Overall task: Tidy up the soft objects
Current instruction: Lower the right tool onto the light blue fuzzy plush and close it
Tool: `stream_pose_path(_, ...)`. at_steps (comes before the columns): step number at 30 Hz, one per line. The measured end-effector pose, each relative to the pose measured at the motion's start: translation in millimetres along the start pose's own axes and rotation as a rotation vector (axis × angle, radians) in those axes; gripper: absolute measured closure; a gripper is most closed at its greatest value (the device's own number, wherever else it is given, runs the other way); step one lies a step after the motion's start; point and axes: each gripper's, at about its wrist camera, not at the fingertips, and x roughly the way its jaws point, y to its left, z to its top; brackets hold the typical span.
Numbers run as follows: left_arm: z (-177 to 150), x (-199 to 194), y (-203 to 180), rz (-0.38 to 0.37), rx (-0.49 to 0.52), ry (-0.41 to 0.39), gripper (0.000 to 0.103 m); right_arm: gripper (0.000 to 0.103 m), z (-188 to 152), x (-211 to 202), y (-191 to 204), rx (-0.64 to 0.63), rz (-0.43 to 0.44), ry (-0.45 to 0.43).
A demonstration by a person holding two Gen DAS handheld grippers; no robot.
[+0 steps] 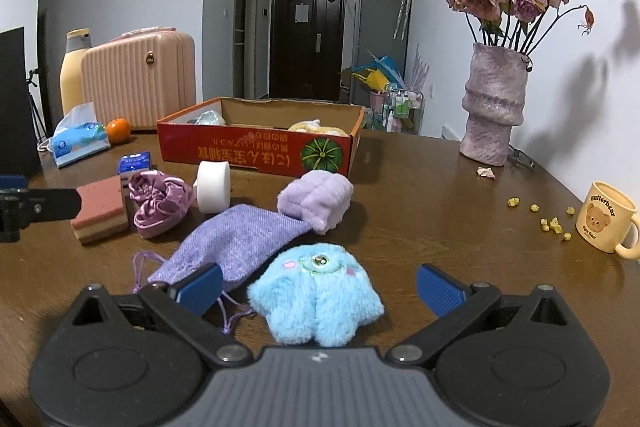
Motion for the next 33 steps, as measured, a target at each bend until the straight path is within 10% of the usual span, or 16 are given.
stream_pose_path(33,-1,49,-10,-0.015,0.002,0.092,0.0,0.001,-1,83,-14,-0.03,0.075,0.147)
